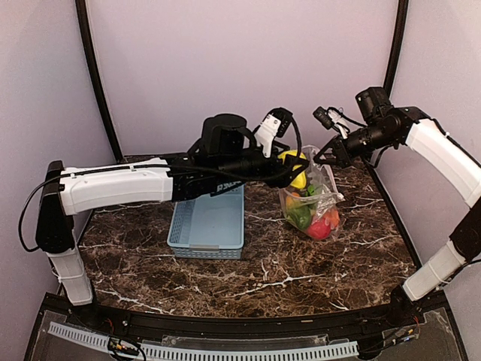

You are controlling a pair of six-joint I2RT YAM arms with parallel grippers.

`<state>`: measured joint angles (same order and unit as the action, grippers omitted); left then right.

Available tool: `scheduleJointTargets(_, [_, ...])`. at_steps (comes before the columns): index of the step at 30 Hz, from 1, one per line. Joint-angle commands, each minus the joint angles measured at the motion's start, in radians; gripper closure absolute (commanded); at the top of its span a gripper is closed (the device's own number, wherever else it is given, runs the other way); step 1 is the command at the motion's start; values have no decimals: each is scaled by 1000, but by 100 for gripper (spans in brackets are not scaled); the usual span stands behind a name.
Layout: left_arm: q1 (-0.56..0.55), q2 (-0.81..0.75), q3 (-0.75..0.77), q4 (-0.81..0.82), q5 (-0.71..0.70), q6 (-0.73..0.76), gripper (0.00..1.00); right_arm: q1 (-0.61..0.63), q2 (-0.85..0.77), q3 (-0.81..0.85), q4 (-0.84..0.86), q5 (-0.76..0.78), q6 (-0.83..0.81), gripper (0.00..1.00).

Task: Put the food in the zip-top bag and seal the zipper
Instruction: Place the fake fruit in the zipper food storage bag, then pass from the right arm to the left

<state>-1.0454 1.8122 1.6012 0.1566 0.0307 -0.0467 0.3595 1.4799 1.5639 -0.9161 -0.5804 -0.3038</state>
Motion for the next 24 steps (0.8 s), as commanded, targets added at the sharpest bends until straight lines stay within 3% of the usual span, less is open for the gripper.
scheduleJointTargets(1, [2,100,76,101,-106,40,36,3,-24,37,-16,-46,13,100])
scheduleJointTargets(2, [2,117,103,99,-138,54,26,4,-25,40,-17,-53,14,100])
scheduleJointTargets(4, [1,153,131,96,-167,75,17,4,-29,45,-23,-66,17,100])
scheduleJointTargets(9, [-3,144,141,121,-234,93,2,3,-25,55,-32,-79,20,100])
scheduleJointTargets(17, [-17,-100,-128,285,-132,67,1,4,-13,46,-35,-56,-13,100])
scheduleJointTargets(24, [-15,-353,-415,149,-49,341,2,18,-43,87,-153,-176,-155,100])
